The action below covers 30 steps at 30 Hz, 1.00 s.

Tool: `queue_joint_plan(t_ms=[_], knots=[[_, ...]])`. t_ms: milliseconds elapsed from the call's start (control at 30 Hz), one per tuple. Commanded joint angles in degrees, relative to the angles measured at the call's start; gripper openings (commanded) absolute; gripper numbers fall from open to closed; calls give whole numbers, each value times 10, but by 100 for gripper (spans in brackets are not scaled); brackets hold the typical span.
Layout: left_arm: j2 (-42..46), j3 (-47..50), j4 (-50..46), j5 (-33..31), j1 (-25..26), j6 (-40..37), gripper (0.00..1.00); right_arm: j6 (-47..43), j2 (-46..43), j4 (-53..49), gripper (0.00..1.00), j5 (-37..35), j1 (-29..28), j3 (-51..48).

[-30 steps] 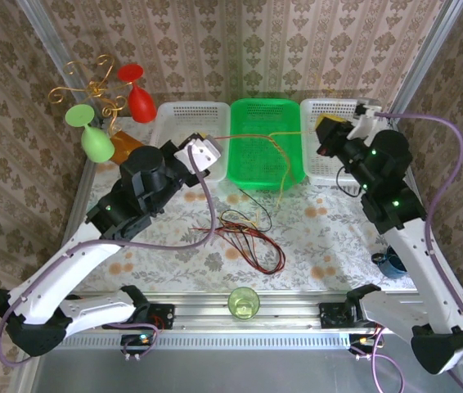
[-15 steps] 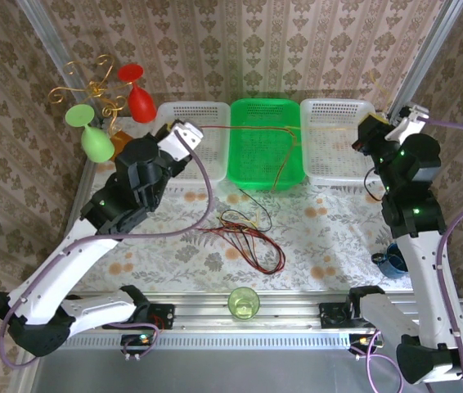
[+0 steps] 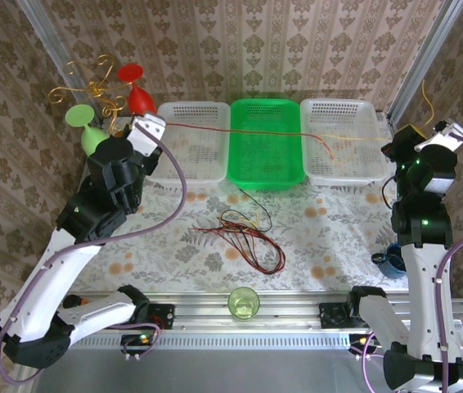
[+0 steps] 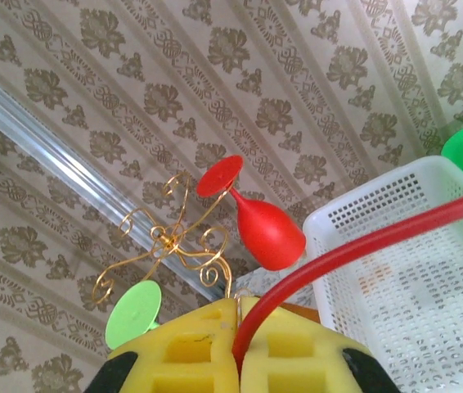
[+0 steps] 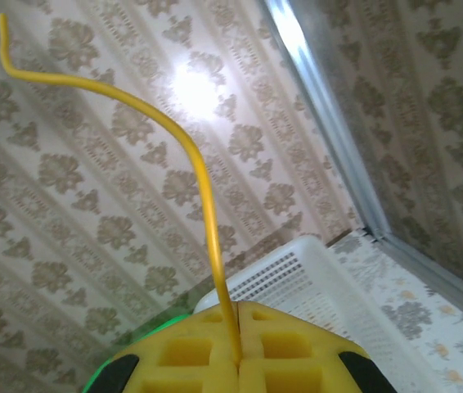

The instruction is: Untangle the cables

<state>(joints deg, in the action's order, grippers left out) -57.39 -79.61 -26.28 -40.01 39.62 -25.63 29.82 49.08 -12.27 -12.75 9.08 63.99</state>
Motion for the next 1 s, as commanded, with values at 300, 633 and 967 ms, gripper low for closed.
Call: queue_joint_plan(t_ms=[300,633,967], knots=[[46,10,-16,-32,-23,39,0,-18,-3,-28,0,-160,42,-16],[42,29,38,79,88,11,0,-21,8,29,0,16,46,25],[-17,19,97,105,140,6,0,-5,114,80,0,111,25,206]])
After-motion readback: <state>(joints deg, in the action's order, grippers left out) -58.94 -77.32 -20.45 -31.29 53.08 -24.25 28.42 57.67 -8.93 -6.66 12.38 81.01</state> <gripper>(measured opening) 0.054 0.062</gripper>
